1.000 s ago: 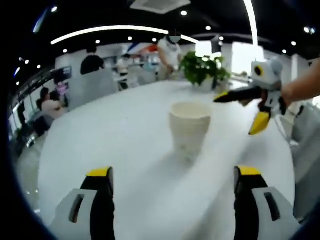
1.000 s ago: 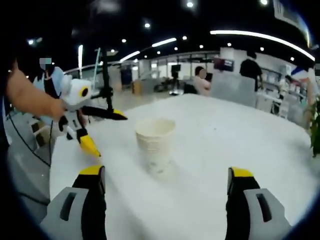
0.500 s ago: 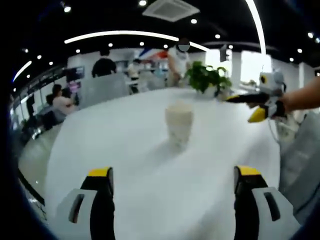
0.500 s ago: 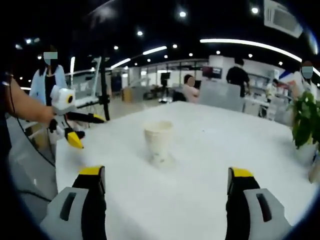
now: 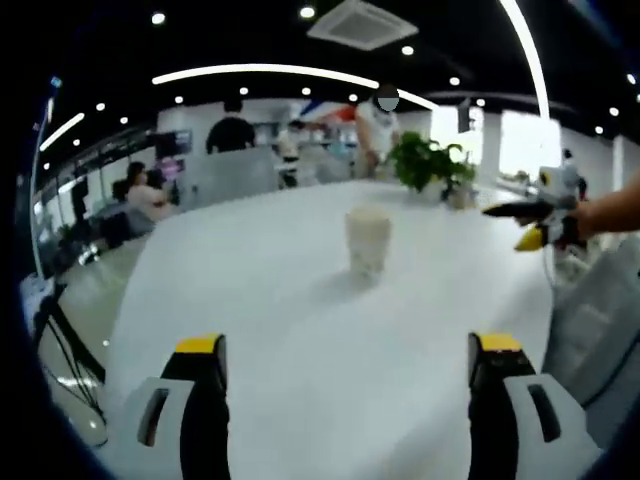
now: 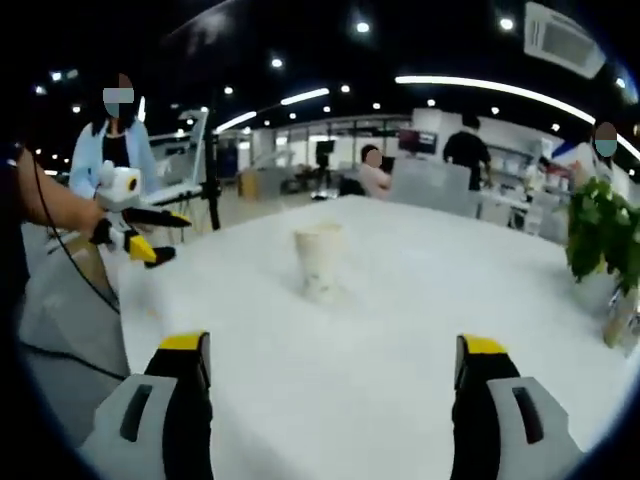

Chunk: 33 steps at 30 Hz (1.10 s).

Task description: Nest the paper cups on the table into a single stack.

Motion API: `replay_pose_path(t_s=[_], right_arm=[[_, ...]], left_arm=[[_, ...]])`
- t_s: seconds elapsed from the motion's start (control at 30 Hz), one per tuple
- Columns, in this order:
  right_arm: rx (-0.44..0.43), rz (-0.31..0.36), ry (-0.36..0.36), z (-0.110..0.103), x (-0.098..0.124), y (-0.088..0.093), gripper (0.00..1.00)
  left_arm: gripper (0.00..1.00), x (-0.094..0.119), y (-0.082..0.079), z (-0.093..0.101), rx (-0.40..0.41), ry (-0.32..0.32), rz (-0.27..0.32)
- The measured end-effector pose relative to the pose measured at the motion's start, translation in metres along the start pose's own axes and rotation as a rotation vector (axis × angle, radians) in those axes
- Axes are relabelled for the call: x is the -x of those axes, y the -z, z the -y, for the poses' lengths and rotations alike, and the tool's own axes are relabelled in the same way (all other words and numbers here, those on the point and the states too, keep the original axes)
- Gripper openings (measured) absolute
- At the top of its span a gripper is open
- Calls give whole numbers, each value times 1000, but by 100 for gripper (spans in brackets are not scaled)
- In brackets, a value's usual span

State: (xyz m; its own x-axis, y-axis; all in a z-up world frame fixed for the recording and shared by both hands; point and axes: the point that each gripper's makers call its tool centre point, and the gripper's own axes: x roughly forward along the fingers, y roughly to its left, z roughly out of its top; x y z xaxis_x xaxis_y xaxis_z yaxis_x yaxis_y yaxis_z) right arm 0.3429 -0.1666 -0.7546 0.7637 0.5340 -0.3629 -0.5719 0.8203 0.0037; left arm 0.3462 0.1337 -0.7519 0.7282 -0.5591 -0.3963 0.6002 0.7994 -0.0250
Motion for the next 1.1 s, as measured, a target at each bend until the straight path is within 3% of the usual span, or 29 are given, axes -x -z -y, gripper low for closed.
replay_pose_path(t_s=[0.2, 0.53, 1.1], right_arm=[[-56, 20, 3, -7, 13, 4, 100], [-7, 22, -17, -14, 22, -1, 100], [-12, 14, -20, -17, 37, 9, 100]], left_arm=[[98, 8, 6, 6, 3, -11, 1], [98, 10, 4, 19, 0, 13, 14], [98, 22, 2, 17, -10, 19, 14]])
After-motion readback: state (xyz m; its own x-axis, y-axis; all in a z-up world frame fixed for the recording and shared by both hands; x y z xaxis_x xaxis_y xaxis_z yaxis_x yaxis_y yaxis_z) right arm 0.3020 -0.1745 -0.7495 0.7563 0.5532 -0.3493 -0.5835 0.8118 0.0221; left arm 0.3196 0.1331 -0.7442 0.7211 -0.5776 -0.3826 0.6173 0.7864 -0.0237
